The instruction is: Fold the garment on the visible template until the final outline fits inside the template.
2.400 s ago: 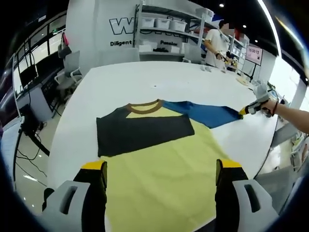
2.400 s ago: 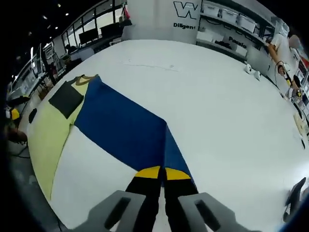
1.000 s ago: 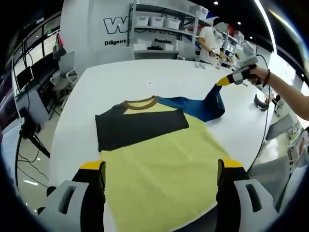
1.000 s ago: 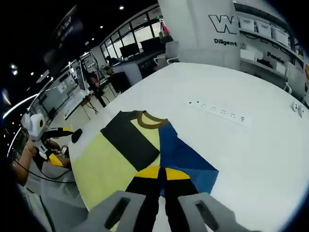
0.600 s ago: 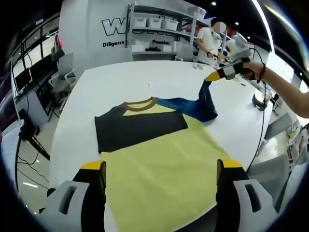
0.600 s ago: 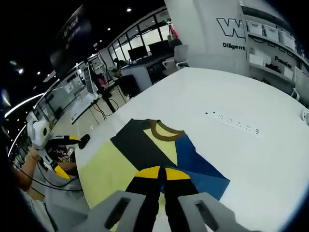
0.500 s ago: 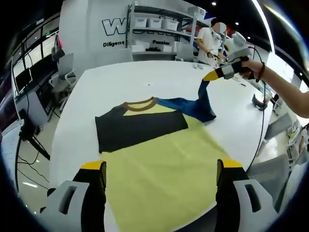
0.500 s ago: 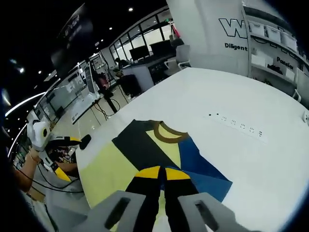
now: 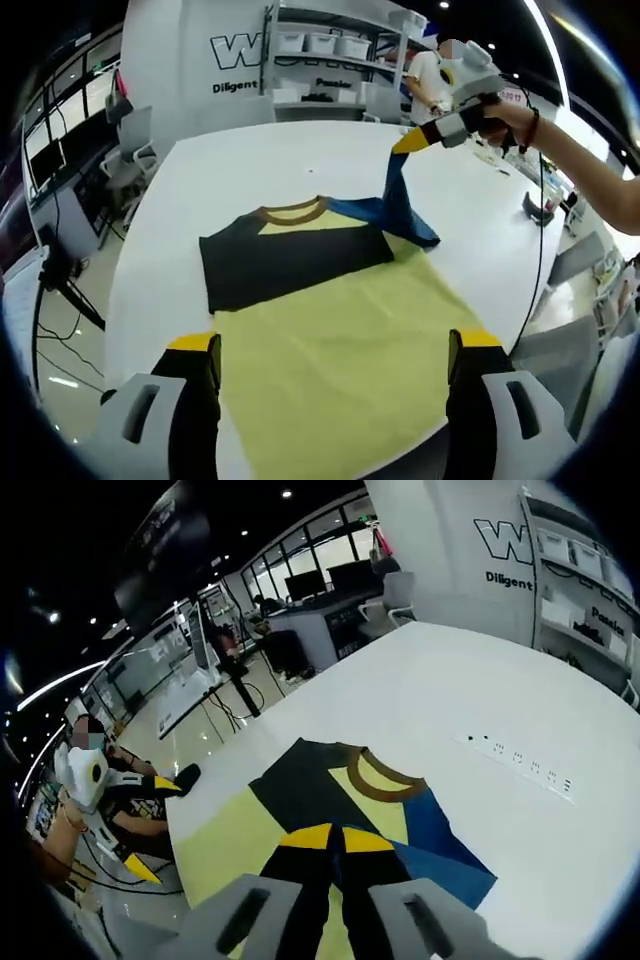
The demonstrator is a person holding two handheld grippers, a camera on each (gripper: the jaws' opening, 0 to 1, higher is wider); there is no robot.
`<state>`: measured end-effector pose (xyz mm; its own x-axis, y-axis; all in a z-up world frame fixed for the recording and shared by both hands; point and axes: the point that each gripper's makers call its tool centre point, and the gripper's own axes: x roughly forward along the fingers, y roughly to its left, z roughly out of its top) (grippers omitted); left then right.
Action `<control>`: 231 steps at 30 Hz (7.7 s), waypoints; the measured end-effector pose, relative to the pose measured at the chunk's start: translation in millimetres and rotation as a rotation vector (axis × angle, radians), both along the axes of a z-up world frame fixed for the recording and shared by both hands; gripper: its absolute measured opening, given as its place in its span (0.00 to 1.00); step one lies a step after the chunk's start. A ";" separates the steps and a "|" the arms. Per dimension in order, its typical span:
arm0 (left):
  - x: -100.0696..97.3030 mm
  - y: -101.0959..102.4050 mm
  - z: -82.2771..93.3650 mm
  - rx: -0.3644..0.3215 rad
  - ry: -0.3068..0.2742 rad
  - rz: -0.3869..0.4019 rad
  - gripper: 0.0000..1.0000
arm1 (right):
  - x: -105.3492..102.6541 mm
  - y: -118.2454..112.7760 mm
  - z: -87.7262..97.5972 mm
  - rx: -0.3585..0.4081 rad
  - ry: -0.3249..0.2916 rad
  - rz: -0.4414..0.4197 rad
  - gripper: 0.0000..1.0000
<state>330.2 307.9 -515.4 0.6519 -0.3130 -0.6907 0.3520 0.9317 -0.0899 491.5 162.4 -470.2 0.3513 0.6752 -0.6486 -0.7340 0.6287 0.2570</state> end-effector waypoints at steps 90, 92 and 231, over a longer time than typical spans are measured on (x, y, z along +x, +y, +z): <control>84.2 42.6 -22.3 -0.008 0.004 0.143 0.88 | 54.3 51.5 -54.7 0.021 -0.154 -0.101 0.41; 89.7 42.5 -23.1 -0.018 0.004 0.144 0.86 | 56.5 38.2 -58.1 0.002 -0.174 -0.121 0.40; 109.7 65.6 -119.9 -0.027 0.239 0.305 0.01 | 69.9 -54.9 -168.1 -0.134 -0.061 -0.245 0.07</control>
